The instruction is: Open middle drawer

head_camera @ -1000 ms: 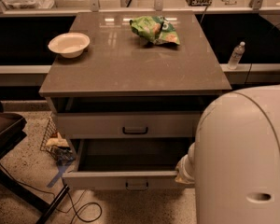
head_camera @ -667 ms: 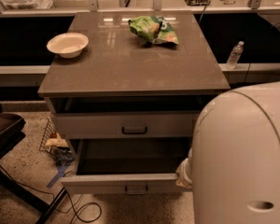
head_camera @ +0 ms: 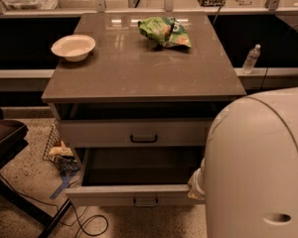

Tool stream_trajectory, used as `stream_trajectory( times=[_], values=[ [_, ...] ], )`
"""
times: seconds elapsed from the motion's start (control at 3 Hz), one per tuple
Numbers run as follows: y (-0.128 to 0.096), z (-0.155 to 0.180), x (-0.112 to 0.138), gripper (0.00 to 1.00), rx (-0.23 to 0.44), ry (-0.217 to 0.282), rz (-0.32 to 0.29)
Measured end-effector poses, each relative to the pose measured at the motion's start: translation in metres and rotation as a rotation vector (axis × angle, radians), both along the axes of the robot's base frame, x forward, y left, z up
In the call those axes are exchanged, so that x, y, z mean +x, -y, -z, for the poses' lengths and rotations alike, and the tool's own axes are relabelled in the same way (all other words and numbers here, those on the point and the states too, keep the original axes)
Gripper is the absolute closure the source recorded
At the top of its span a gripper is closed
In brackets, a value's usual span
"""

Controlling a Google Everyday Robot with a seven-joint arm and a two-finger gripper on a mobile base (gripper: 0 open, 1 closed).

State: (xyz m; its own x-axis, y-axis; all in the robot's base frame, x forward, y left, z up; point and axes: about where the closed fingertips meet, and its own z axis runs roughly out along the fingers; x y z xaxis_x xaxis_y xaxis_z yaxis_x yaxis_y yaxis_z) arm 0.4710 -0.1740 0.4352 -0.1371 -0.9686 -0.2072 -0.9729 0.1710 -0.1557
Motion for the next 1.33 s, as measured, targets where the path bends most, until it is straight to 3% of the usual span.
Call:
stream_trajectory(
  times=[1.0,1.33],
  values=[
    [-0.0012,0.0012,-0.0011,0.15,0.000,-0.003,-0.003],
    [-0.0017,0.0016,-0.0015,0.00,0.000,-0.005,-0.004]
  ],
)
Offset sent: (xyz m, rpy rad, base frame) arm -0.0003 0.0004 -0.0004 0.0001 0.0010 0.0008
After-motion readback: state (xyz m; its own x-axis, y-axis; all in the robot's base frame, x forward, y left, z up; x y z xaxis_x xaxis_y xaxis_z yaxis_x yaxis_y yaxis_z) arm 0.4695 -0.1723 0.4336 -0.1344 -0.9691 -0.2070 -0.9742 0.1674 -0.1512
